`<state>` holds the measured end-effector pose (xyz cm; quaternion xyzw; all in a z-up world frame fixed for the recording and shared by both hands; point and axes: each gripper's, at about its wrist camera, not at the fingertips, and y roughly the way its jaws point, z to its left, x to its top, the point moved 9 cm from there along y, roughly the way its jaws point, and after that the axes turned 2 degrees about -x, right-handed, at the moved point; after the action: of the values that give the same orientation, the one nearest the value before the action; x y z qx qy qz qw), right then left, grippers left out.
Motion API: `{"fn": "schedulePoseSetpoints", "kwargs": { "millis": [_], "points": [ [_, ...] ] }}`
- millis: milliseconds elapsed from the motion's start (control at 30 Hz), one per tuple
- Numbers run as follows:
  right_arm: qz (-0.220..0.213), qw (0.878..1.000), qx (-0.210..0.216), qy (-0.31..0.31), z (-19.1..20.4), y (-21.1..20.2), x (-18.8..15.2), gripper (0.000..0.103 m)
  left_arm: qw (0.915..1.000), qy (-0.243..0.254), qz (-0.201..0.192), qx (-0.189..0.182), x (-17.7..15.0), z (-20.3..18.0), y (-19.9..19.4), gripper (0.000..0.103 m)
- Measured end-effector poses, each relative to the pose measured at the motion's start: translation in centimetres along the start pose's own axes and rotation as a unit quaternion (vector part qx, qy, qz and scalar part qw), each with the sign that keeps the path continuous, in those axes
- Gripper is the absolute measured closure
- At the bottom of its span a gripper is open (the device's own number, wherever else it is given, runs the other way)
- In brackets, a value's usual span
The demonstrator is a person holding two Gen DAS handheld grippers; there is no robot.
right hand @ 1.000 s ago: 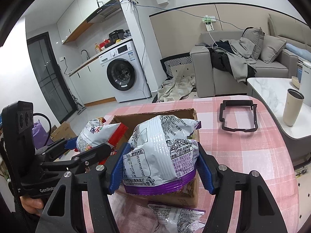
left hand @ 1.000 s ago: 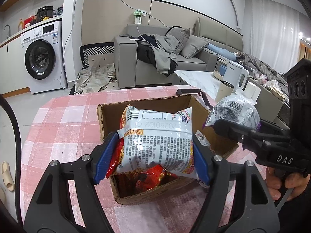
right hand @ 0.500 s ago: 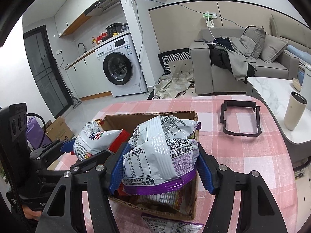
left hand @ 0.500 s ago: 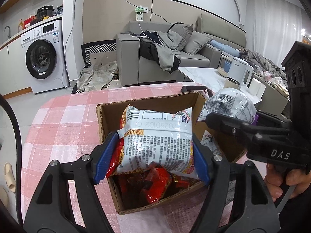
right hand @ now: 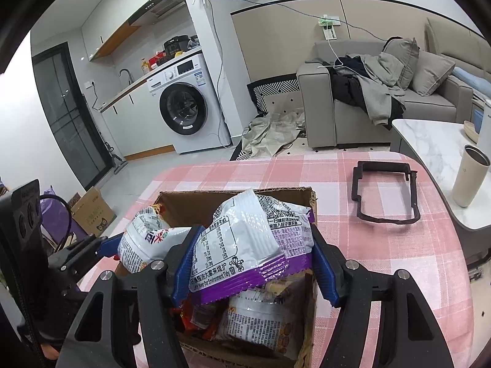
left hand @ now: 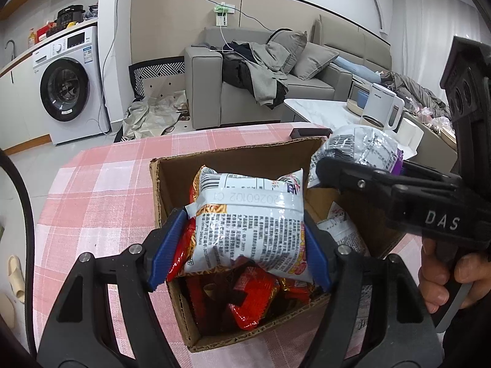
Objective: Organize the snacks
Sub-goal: 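Lower both white bags into the box and open both tools, then withdraw both open tools from the box toward the remaining items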
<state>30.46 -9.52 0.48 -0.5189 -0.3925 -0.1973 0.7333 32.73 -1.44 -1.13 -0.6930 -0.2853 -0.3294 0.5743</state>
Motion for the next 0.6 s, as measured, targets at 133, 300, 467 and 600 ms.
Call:
{"fn": "schedulePoseSetpoints", "kwargs": {
  "millis": [133,300,467,600],
  "points": [
    [0.009,1.000,0.002,-0.008,0.5,0.4,-0.2,0.034,1.0000,0.001,0.006,-0.003,-0.3,0.2,0.3,0.031],
    [0.007,1.000,0.009,-0.016,0.8,-0.1,-0.4,0.018,0.9996,-0.009,0.006,-0.027,-0.7,0.2,-0.6,0.021],
    [-0.015,1.000,0.014,-0.017,0.5,-2.4,-0.6,0.004,0.9994,-0.013,-0.001,-0.034,-1.3,0.2,-2.3,0.017],
    [-0.004,1.000,0.015,-0.019,0.2,-3.8,-1.7,0.000,0.9995,-0.007,-0.005,-0.031,-2.1,0.1,-3.6,0.006]
  ]
}}
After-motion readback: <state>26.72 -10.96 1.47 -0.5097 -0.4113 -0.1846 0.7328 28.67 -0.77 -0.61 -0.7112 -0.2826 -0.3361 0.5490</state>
